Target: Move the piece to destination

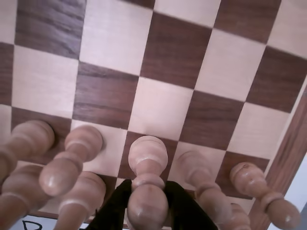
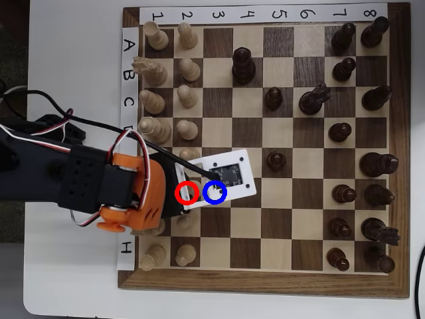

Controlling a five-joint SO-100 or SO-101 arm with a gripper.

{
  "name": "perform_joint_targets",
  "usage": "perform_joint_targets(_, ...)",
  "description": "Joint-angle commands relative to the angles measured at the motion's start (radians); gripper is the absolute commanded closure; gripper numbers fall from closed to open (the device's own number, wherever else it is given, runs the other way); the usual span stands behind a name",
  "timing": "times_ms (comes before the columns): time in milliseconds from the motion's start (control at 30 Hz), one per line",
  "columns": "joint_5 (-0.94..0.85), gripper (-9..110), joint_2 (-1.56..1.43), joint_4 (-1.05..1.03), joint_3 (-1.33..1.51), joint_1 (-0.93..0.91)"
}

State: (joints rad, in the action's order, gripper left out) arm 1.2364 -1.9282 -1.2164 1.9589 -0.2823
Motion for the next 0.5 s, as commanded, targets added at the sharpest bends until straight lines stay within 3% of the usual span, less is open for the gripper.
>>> perform_joint_targets(0,0.006,101,0.017,0.009,-0.087,0.008)
perform_joint_targets(467,0.011,101,0.183,0.067,-0.204,0.008)
